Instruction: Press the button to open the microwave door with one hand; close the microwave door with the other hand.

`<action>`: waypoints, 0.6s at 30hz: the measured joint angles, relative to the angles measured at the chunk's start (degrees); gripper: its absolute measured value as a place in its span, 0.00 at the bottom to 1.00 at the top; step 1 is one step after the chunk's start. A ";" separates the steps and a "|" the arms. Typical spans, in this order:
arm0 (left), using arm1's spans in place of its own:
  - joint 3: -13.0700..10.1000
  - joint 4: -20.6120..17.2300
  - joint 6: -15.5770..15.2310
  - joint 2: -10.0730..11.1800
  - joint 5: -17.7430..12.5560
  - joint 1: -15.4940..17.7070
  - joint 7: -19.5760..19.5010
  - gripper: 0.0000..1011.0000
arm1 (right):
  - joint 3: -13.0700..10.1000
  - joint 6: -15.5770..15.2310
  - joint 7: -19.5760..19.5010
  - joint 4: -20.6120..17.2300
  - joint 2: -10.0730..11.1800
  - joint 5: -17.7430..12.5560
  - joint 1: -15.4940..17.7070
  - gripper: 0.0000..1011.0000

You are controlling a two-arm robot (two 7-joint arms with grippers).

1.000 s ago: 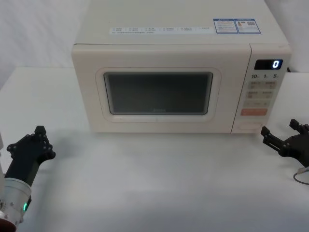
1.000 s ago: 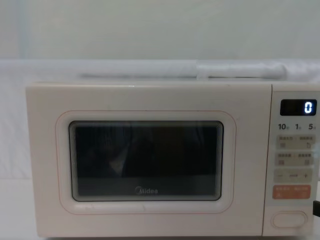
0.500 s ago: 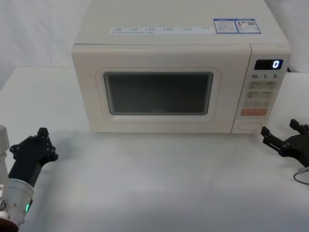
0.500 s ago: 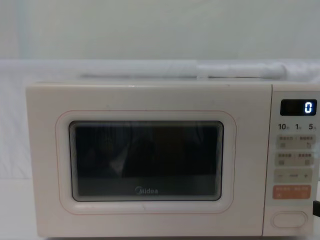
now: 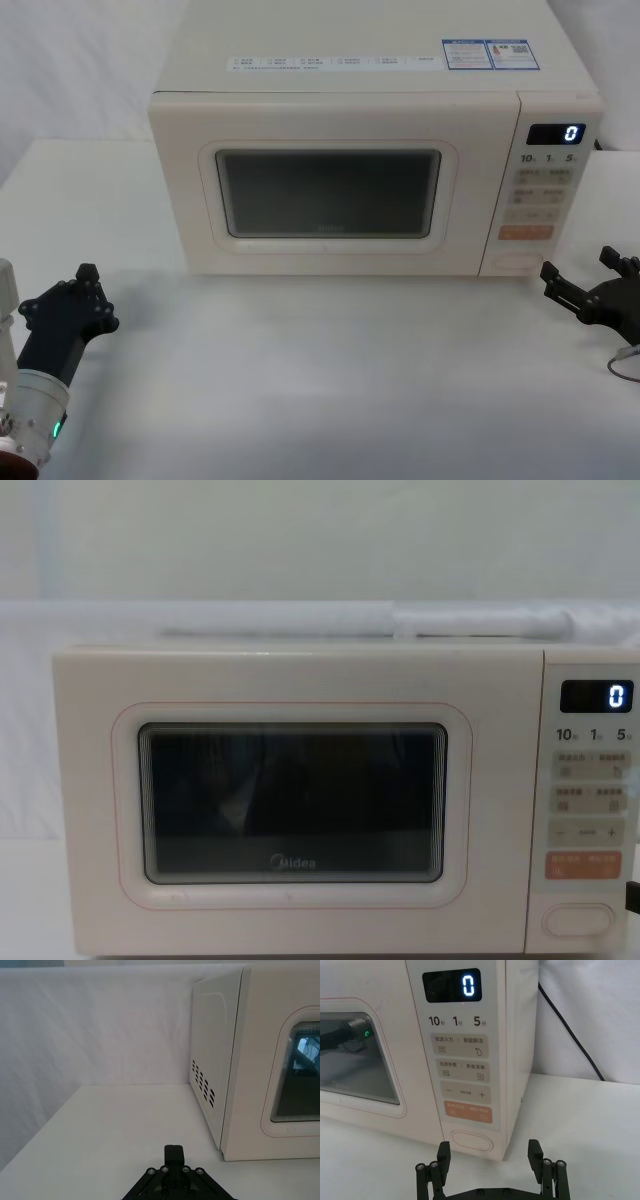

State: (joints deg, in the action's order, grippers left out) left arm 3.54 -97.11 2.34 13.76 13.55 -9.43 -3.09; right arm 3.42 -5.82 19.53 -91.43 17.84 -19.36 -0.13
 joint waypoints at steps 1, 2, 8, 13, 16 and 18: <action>0.00 0.00 0.00 0.02 0.02 0.00 0.00 0.00 | 0.00 0.00 0.00 0.00 0.00 0.00 0.00 0.99; -0.02 0.00 0.00 0.03 0.03 0.00 -0.01 0.00 | 0.00 0.00 0.00 0.00 0.00 0.00 0.00 0.99; -0.05 0.00 0.01 0.09 0.10 0.00 -0.04 0.00 | 0.00 0.00 0.00 0.00 0.00 0.00 0.00 0.99; -0.08 0.00 0.03 0.11 0.13 0.00 -0.07 0.00 | 0.00 0.00 0.00 0.00 0.00 0.00 0.00 0.99; -0.11 0.00 0.04 0.13 0.15 0.00 -0.08 0.00 | 0.00 0.00 0.00 0.00 0.00 0.00 0.00 0.99; -0.11 0.00 0.05 0.14 0.17 0.00 -0.08 0.00 | 0.00 0.00 0.00 0.00 0.00 0.00 0.00 0.99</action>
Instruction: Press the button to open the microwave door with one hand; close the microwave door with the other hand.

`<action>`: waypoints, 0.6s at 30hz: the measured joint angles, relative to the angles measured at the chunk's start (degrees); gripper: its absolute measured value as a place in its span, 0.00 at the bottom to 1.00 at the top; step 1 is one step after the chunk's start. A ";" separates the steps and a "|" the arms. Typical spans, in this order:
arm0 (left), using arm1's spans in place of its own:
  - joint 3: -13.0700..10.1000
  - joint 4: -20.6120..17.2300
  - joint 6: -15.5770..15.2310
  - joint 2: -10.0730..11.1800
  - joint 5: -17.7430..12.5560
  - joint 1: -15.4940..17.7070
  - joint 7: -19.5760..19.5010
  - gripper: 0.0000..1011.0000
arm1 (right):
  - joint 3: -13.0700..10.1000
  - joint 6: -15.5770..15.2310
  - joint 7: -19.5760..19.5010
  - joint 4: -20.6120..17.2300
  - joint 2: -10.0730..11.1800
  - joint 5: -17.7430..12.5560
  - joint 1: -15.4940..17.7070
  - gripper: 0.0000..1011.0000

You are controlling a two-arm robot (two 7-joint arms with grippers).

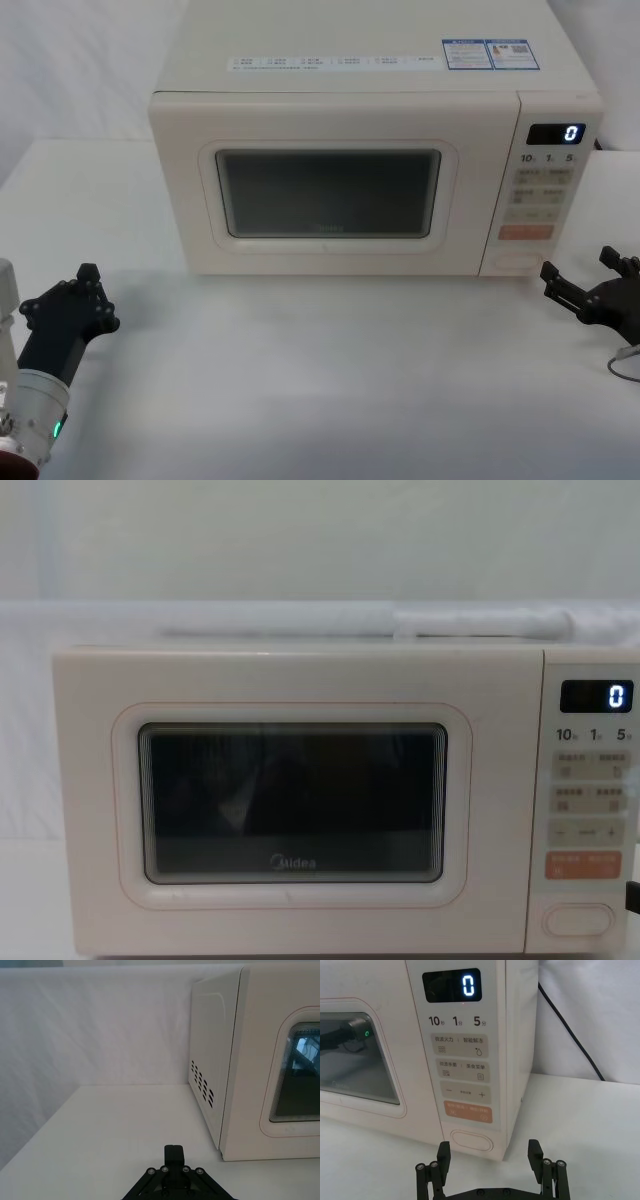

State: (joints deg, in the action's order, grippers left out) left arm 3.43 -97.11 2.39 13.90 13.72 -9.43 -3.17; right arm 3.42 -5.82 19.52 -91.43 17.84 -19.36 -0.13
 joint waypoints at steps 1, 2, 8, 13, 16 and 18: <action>0.00 0.00 0.00 0.01 0.00 0.00 0.00 0.00 | 0.00 0.00 0.00 0.00 0.00 0.00 0.00 0.99; 0.00 0.00 0.01 0.01 0.01 0.00 0.00 0.00 | 0.00 0.00 0.00 0.00 0.00 0.00 0.00 0.99; -0.01 0.00 0.03 0.04 0.05 0.00 0.00 0.04 | 0.00 0.00 0.00 0.00 0.00 0.00 0.00 0.99; -0.01 0.00 0.03 0.05 0.07 0.00 0.01 0.19 | 0.00 0.00 0.00 0.00 0.00 0.00 0.00 0.99; -0.01 0.00 0.03 0.05 0.07 0.00 0.00 0.24 | 0.00 0.00 0.00 0.00 0.00 0.00 0.00 0.99; 0.00 0.00 0.03 0.05 0.06 0.00 0.00 0.34 | 0.00 0.00 0.00 0.00 0.00 0.00 0.00 0.99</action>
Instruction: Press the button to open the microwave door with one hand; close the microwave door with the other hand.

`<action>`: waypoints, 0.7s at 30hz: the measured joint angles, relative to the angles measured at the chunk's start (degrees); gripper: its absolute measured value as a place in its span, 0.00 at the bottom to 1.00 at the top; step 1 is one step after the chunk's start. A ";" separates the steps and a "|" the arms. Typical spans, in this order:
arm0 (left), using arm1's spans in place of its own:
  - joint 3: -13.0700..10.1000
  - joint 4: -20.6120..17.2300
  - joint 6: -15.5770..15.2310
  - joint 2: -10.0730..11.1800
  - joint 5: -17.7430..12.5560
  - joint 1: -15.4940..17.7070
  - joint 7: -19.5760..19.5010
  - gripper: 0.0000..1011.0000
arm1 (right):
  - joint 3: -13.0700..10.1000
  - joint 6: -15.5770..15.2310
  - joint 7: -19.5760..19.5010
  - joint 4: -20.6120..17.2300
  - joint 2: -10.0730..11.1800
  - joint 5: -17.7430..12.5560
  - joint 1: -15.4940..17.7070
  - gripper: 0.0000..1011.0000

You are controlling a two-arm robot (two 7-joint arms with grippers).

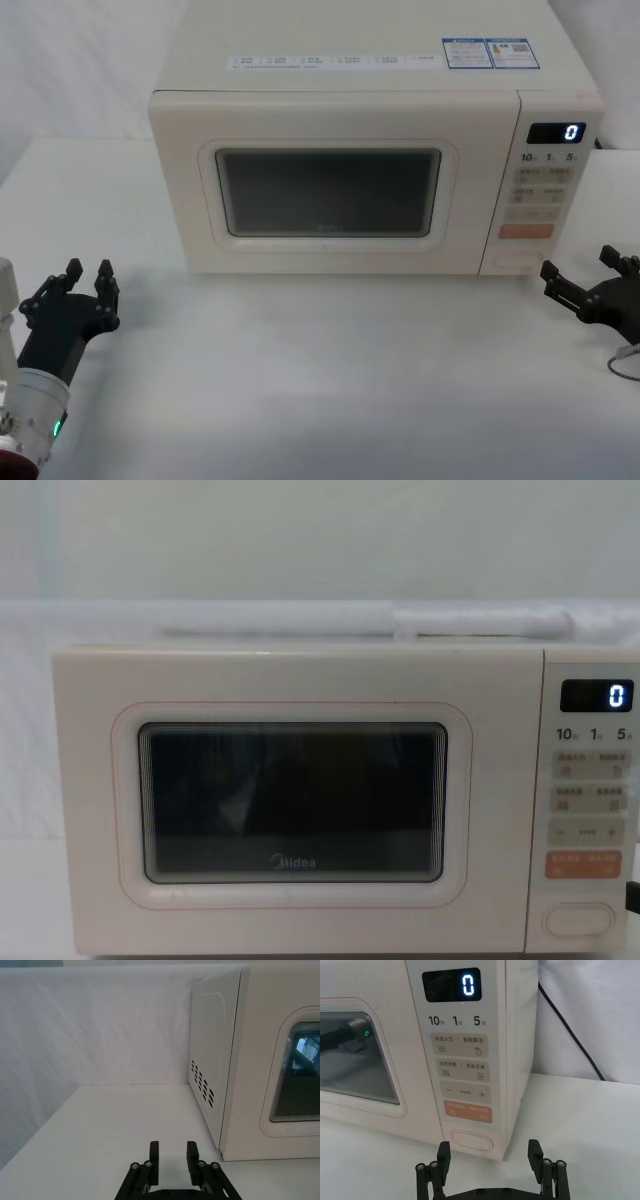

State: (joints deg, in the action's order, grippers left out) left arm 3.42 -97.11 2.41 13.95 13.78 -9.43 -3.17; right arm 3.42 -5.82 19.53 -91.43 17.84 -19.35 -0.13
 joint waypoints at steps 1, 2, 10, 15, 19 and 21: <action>0.00 0.00 0.00 0.00 0.00 0.00 0.00 0.34 | 0.00 0.00 0.00 0.00 0.00 0.00 0.00 0.99; 0.00 0.00 0.00 0.00 0.00 0.00 0.00 0.40 | 0.00 0.00 0.00 0.00 0.00 0.00 0.00 0.99; 0.00 0.00 0.00 0.00 0.00 0.00 0.00 0.65 | 0.00 0.00 0.00 0.00 0.00 0.00 0.00 0.99; 0.00 0.00 0.00 0.00 0.00 0.00 0.00 0.79 | 0.00 0.00 0.00 0.00 0.00 0.00 0.00 0.99; 0.00 0.00 0.00 0.00 0.00 0.00 0.00 0.93 | 0.00 0.00 0.00 0.00 0.00 0.00 0.00 0.99; 0.00 0.00 -0.01 0.00 -0.01 0.00 0.00 0.96 | 0.00 0.00 0.00 0.00 0.00 0.00 0.00 0.99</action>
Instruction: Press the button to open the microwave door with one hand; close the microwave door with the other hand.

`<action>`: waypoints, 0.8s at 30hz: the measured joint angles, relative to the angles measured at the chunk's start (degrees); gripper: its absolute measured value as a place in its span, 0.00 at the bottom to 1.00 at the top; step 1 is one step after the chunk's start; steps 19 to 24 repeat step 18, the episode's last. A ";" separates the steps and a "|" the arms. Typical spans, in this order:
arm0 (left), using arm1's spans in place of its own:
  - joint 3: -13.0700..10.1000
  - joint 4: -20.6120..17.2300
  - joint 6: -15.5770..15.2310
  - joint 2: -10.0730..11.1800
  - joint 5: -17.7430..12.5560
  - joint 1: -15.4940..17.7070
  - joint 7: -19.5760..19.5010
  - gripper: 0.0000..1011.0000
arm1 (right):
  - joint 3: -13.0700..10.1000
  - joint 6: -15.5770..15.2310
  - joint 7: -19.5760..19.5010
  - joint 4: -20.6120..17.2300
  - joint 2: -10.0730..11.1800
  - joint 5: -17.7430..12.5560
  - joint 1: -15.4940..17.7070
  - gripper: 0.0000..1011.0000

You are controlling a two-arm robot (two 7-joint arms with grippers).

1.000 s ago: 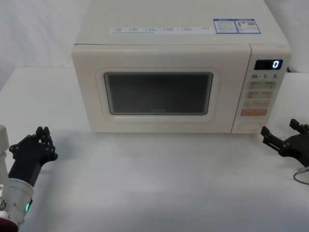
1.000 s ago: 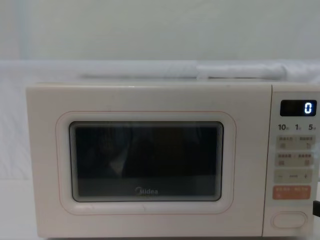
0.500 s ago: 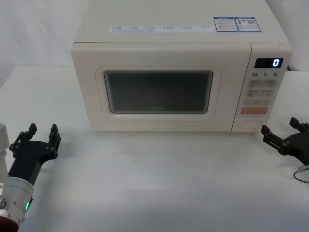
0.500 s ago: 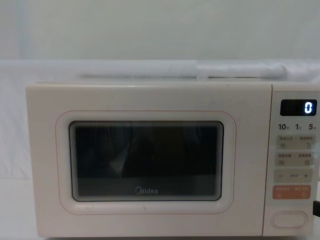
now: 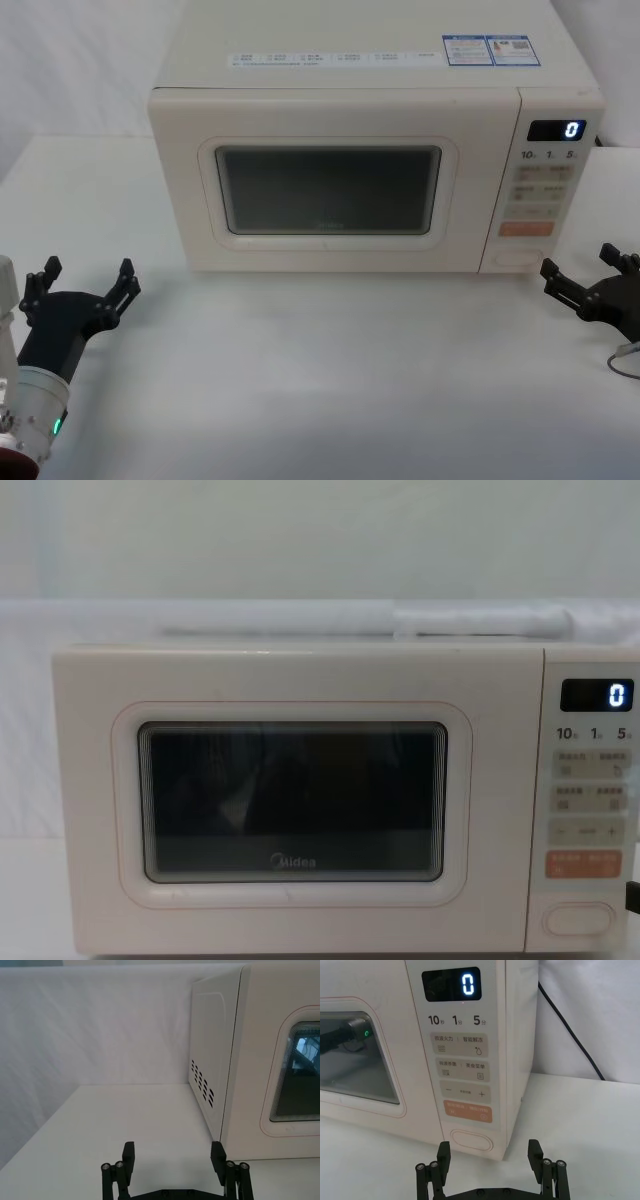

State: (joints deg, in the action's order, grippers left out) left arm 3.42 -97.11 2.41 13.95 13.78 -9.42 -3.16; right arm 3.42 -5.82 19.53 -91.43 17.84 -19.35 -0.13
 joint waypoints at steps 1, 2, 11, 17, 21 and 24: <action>0.00 0.00 0.00 0.00 0.00 0.00 0.00 0.98 | 0.00 0.00 0.00 0.00 0.00 0.00 0.00 0.99; 0.00 0.00 0.00 0.00 0.00 0.00 0.00 0.99 | 0.00 0.00 0.00 0.00 0.00 0.00 0.00 0.99; 0.00 0.00 0.00 0.00 0.00 0.00 0.00 0.99 | 0.00 0.00 0.00 0.00 0.00 0.00 0.00 0.99; 0.00 0.00 0.00 0.00 0.00 0.00 0.00 0.99 | 0.00 0.00 0.00 0.00 0.00 0.00 0.00 0.99; 0.00 0.00 0.00 0.00 0.00 0.00 0.00 0.99 | 0.00 0.00 0.00 0.00 0.00 0.00 0.00 0.99; 0.00 0.00 0.00 0.00 0.00 0.00 0.00 0.99 | 0.00 0.00 0.00 0.00 0.00 0.00 0.00 0.99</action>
